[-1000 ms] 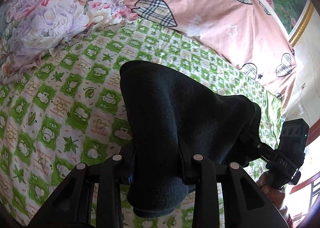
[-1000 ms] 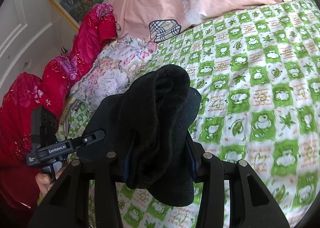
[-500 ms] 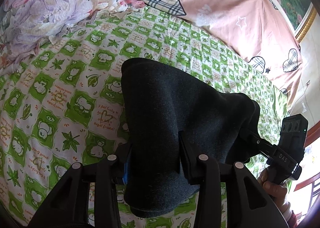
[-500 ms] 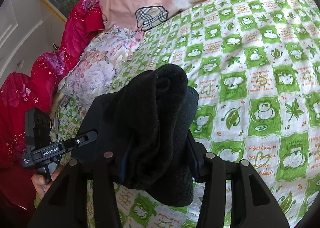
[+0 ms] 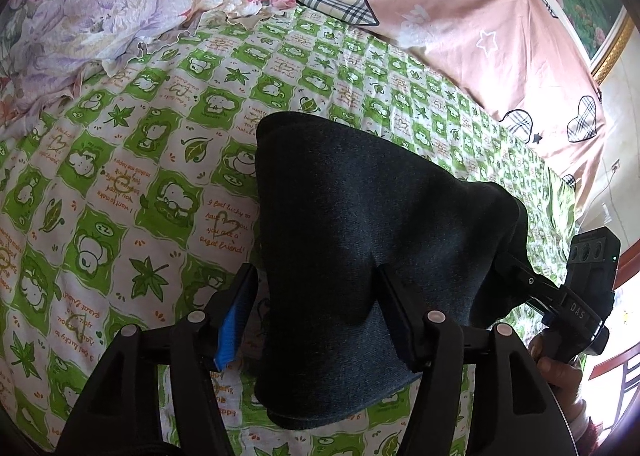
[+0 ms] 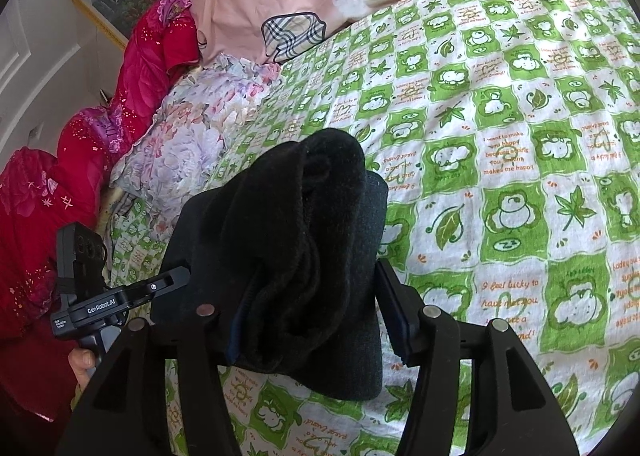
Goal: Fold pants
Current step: 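Lay the folded pants flat on the sheet and open both grippers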
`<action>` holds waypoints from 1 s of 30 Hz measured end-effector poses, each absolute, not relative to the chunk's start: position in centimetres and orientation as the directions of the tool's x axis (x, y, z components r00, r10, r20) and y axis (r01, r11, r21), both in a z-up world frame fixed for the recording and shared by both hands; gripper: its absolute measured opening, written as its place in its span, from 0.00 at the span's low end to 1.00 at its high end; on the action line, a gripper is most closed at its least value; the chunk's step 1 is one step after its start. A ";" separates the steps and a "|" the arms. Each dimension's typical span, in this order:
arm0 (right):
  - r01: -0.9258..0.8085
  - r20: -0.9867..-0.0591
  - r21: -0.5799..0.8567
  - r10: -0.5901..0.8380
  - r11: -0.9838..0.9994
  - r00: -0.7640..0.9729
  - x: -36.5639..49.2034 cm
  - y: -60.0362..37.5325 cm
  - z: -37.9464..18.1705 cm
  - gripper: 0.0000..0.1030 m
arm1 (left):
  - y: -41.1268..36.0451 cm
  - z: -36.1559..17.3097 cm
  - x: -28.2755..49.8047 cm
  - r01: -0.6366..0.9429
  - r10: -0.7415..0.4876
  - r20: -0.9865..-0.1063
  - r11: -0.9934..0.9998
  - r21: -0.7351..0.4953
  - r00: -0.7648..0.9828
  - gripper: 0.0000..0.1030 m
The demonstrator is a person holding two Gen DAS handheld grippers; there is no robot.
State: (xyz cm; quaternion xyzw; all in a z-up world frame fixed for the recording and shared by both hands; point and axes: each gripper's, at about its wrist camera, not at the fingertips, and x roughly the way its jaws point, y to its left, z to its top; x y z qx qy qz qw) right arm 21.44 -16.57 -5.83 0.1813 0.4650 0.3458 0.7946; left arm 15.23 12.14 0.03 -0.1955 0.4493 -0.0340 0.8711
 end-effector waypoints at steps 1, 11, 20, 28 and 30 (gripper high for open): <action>-0.377 -0.615 0.610 0.716 0.697 0.330 21.4 -16.6 -5.8 0.56 | 12.1 0.1 15.2 -0.118 -0.233 -0.770 0.921 -0.370 0.594 0.61; -0.389 -0.629 0.543 0.667 0.744 0.399 18.9 -16.6 -3.7 0.72 | 11.4 1.3 12.8 -0.144 -0.152 -0.776 0.943 -0.299 0.612 0.72; -0.448 -0.646 0.429 0.614 0.784 0.454 15.6 -15.4 -2.1 0.82 | 11.0 2.0 9.7 -0.193 -0.099 -0.771 0.941 -0.278 0.629 0.77; -0.484 -0.662 0.341 0.572 0.806 0.485 13.2 -14.6 -1.5 0.90 | 9.6 2.7 7.3 -0.216 0.025 -0.762 0.965 -0.151 0.647 0.79; -0.490 -0.664 0.331 0.568 0.807 0.486 12.8 -14.6 -1.5 0.91 | 9.1 2.8 6.8 -0.216 0.050 -0.758 0.969 -0.121 0.650 0.80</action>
